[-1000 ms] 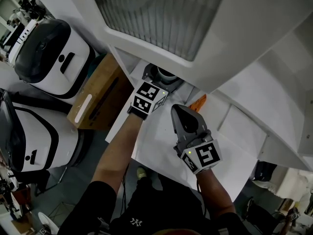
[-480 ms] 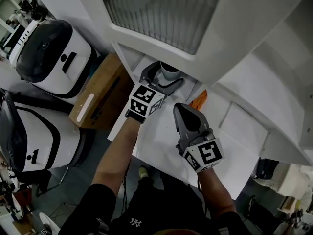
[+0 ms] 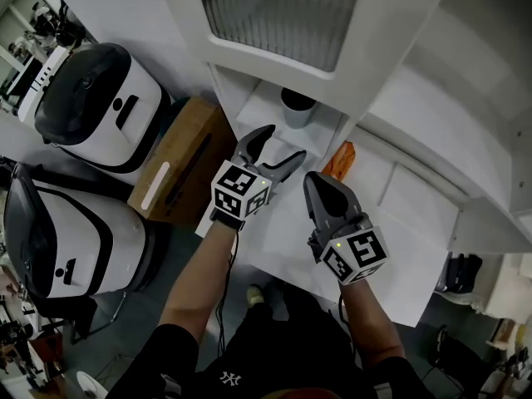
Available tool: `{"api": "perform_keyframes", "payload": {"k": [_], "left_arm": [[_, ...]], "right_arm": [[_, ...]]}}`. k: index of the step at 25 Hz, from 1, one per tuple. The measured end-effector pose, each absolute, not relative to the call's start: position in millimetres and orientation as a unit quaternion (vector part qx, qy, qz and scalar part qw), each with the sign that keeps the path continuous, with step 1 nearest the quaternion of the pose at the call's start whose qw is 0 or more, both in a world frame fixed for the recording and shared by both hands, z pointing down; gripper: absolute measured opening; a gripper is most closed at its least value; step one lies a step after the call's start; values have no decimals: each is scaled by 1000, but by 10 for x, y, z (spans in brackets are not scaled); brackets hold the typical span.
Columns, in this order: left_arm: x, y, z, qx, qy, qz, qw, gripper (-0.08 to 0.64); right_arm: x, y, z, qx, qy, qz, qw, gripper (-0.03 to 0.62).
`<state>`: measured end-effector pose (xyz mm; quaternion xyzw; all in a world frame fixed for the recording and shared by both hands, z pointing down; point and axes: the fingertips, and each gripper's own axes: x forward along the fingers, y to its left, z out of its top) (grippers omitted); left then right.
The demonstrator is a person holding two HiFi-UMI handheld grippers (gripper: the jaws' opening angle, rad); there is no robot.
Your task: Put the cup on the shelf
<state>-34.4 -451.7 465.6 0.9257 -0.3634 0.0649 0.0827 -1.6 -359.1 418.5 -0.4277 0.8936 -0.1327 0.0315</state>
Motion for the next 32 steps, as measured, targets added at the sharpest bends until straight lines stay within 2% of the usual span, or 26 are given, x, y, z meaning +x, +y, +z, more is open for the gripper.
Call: {"api": "perform_keyframes", "payload": {"k": [16, 22, 25, 32], "left_arm": [[-643, -3103, 4260, 934, -334, 58, 109, 233], [-818, -2658, 4128, 928, -350, 35, 122, 84], [-854, -2467, 4057, 927, -353, 30, 121, 35], [-896, -2092, 3979, 930, -347, 37, 113, 2]], "right_arm": [[-308, -2754, 3996, -464, 879, -111, 21, 14], [-423, -2409, 3906, -468, 878, -101, 23, 14], [-466, -2261, 3863, -467, 879, -95, 23, 14], [-583, -1952, 3793, -469, 879, -85, 27, 14]]}}
